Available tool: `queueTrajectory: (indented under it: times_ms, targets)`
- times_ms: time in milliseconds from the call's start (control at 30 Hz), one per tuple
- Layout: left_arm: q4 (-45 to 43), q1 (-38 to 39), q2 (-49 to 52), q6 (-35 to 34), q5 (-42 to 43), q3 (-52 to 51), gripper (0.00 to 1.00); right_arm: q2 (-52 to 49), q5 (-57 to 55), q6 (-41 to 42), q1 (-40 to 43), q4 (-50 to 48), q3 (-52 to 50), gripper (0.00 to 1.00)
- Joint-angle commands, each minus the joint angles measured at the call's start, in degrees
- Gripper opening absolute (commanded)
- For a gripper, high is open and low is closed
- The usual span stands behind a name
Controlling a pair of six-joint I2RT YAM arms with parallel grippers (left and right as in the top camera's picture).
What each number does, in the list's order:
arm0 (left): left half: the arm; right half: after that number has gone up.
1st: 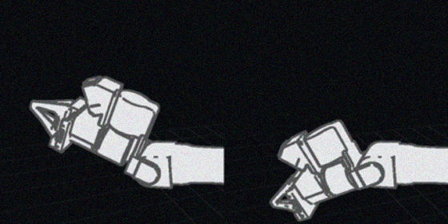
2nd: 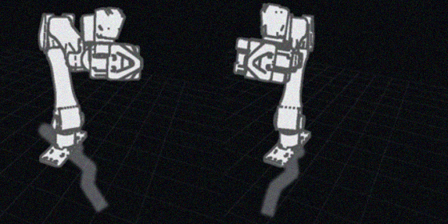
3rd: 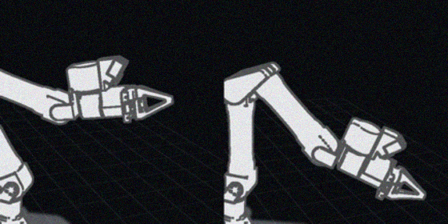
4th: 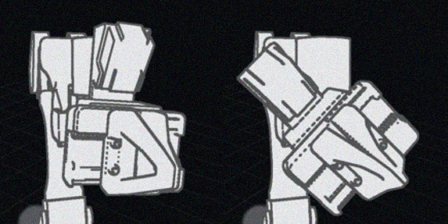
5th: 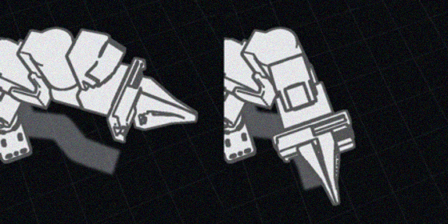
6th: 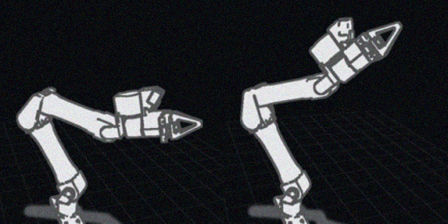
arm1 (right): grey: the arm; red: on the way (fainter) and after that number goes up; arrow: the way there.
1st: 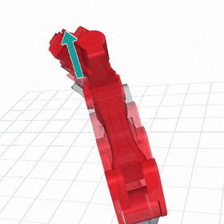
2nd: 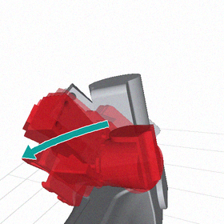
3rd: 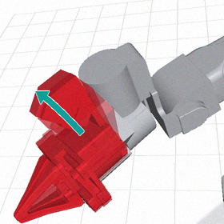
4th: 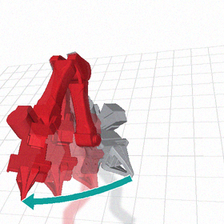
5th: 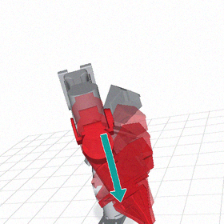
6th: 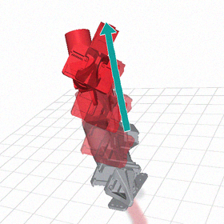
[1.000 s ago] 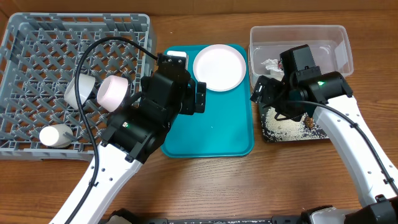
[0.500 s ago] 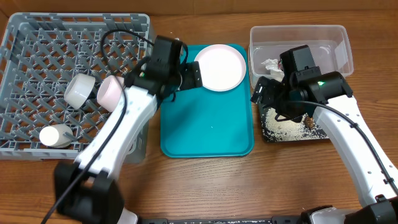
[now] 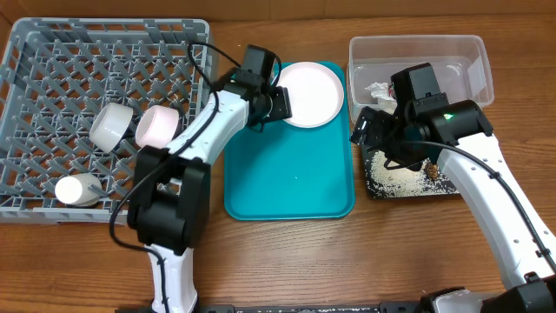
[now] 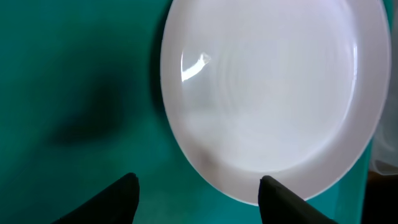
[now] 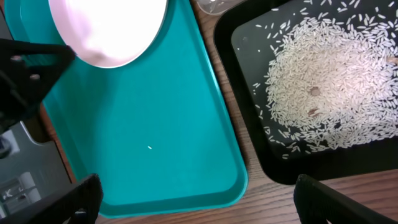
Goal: Sort waste into correct bins and load items into the dishwasher
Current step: 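Move the left gripper over the white plate and grasp its rim, then lift the white plate with the left gripper and carry it into the rack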
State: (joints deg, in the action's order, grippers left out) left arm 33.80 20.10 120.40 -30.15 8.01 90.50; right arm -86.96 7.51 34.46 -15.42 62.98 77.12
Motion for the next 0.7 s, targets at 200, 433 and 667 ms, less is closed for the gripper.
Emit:
queueTrajectory:
  times_ms: [200, 433, 667]
  targets:
    - [0.31, -0.26, 5.01, -2.03, -0.72, 1.53, 0.59, 0.81, 0.09, -0.35, -0.04, 0.52, 0.09, 1.00]
    - [2.97, -0.28, 6.40, -1.29, -0.92, 1.60, 0.14, 0.81, 0.09, -0.35, -0.04, 0.57, 0.09, 1.00]
    - [12.22, -0.52, 6.12, 2.01, -0.94, 8.46, 0.04, 0.81, 0.09, -0.35, -0.04, 0.59, 0.09, 1.00]
